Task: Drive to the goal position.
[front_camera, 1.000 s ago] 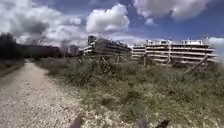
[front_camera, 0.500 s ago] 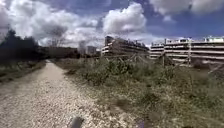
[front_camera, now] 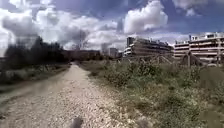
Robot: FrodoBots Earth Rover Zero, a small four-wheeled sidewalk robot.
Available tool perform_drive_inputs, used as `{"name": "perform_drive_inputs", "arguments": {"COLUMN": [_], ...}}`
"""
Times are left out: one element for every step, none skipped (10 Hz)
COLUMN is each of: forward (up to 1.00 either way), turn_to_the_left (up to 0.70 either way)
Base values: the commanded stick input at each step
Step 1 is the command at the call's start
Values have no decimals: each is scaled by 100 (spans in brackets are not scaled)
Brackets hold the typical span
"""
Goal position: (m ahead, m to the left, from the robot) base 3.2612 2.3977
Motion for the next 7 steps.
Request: {"name": "perform_drive_inputs", "arguments": {"forward": [0,0,0,0,0,0,0], "turn_to_the_left": [45,12,0,0,0,0,0]}}
